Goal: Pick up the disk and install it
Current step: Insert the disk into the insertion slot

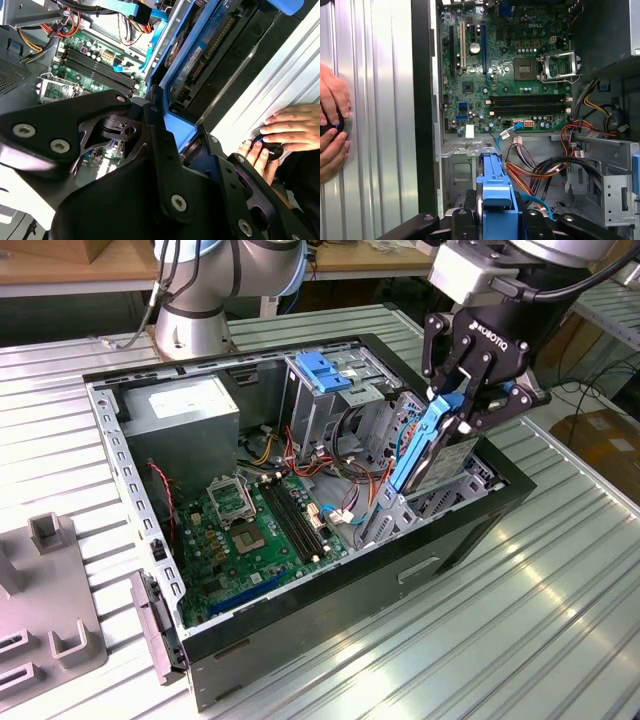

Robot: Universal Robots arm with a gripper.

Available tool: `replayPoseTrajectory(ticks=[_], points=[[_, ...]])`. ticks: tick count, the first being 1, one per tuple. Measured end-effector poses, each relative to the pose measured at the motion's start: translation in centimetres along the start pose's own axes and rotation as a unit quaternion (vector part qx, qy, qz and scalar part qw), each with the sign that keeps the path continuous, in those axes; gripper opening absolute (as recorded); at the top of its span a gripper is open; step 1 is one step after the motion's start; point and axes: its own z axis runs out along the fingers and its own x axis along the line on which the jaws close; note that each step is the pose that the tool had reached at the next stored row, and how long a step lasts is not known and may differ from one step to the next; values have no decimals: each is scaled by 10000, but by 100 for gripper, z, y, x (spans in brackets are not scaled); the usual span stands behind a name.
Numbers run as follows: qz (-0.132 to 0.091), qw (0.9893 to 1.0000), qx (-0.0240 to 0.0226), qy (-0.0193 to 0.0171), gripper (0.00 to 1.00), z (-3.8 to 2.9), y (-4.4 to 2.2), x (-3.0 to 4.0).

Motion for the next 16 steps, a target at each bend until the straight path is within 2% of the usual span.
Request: replayPoseTrajectory(ticks=[9, 16], points=[[0, 10000, 0, 0, 37, 122, -3, 2], [0, 10000, 0, 1, 37, 249, -6, 4]])
